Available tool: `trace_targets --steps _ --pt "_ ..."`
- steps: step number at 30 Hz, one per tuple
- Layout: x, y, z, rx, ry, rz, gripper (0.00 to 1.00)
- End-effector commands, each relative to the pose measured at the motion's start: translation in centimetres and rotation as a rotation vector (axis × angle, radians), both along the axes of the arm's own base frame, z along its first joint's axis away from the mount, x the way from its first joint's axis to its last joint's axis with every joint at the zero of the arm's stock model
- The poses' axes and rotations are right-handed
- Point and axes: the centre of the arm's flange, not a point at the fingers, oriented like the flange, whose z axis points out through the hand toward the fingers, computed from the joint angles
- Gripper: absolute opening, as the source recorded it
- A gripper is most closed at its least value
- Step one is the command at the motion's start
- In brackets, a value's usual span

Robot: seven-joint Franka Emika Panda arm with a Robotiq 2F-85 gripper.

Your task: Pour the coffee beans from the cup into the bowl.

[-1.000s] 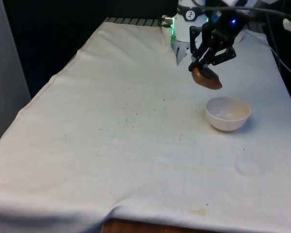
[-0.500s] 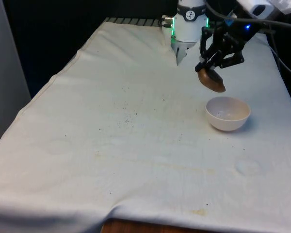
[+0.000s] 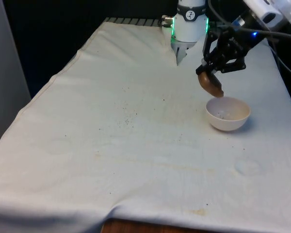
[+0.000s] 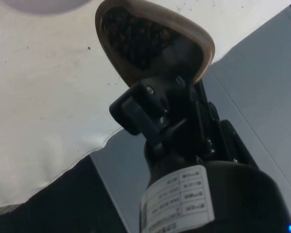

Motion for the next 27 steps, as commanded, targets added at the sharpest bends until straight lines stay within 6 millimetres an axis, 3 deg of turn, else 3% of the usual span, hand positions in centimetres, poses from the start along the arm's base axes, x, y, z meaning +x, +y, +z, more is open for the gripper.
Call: trace_targets --steps 1,27 --pt "0.2 0.2 -0.2 -0.015 0.001 -0.001 0.00" --pt "-0.6 2.9 -0.4 -0.186 -0.025 0.037 0.00"
